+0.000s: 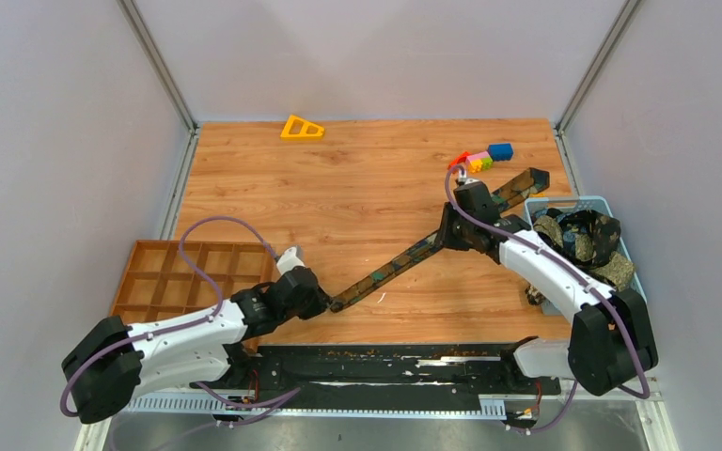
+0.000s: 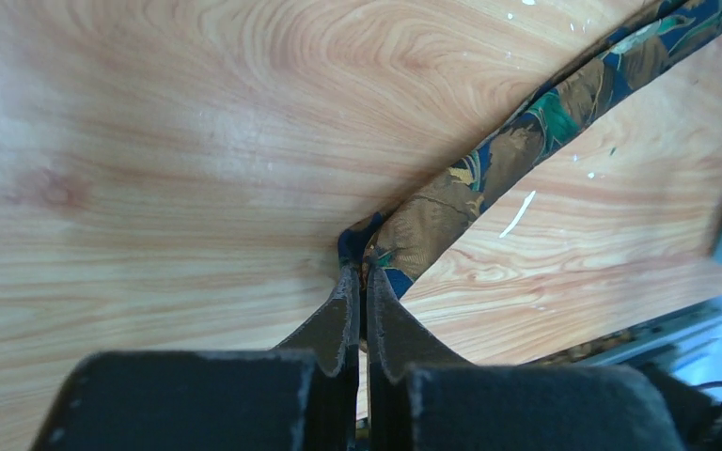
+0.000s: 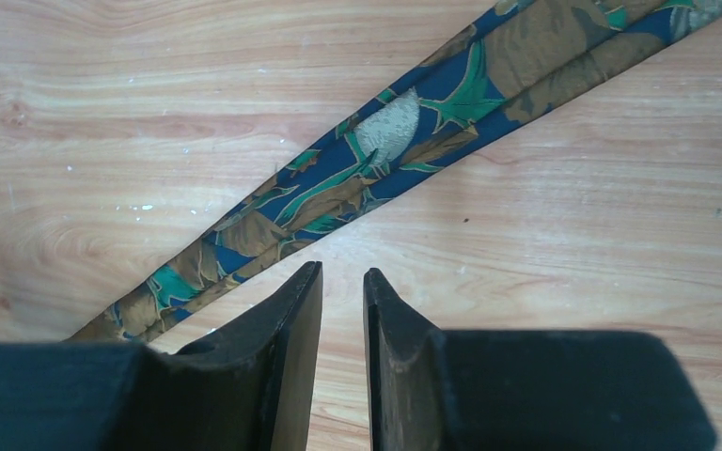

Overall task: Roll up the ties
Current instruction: Roll the tie at the center of the board.

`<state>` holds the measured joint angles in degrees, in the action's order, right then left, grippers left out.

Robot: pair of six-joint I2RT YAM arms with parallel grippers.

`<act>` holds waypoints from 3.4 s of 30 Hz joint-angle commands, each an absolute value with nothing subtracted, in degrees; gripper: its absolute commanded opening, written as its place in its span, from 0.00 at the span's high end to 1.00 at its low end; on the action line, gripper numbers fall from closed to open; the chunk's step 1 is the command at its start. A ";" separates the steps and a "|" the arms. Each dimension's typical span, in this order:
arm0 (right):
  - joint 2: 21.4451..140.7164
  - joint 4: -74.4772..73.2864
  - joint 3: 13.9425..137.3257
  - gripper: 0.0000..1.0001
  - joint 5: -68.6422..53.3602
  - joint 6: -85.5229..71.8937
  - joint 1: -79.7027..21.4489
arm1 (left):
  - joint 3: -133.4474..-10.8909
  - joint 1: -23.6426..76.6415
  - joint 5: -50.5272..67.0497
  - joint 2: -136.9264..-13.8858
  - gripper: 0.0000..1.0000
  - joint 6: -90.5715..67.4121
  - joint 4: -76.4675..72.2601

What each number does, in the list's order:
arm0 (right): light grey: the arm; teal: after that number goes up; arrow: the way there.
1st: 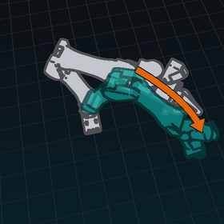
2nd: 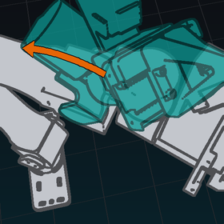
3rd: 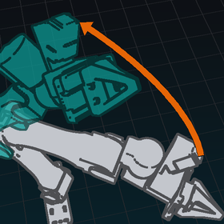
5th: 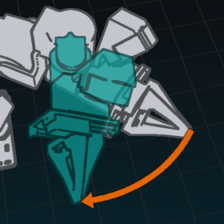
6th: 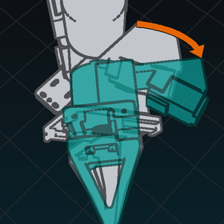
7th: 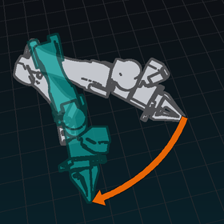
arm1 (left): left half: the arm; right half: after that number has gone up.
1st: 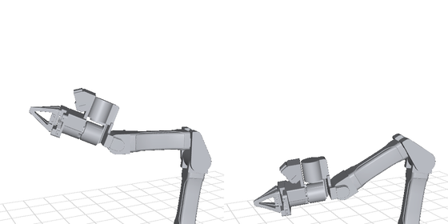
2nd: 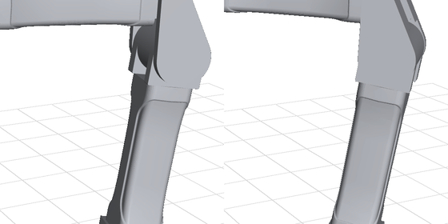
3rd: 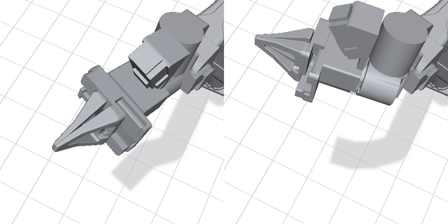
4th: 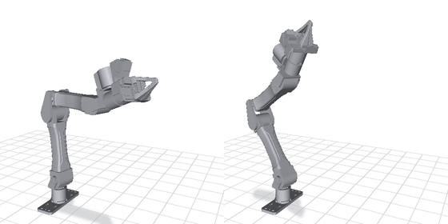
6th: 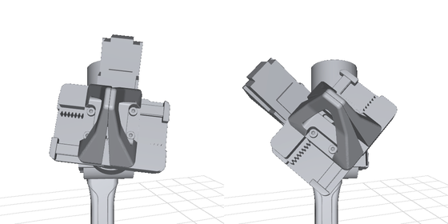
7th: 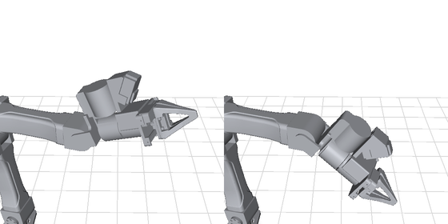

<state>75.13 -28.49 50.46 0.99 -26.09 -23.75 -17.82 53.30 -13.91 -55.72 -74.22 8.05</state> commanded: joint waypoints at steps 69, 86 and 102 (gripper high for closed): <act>89.18 -19.87 54.35 0.86 7.14 -36.54 -57.04 | -8.70 53.53 -13.33 -25.85 0.51 -81.41 23.75; 86.04 -18.84 51.64 0.86 7.13 -36.25 -57.04 | -6.71 53.53 -12.58 -34.87 0.71 -82.40 14.40; 82.19 -10.93 51.90 0.86 -0.95 -33.00 -58.76 | -13.40 53.53 -16.25 -29.34 1.00 -69.47 28.29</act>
<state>82.76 -16.21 50.09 2.90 -34.65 -57.49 -10.63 53.28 -14.06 -30.81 -74.24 22.28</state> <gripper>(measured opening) 0.138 0.015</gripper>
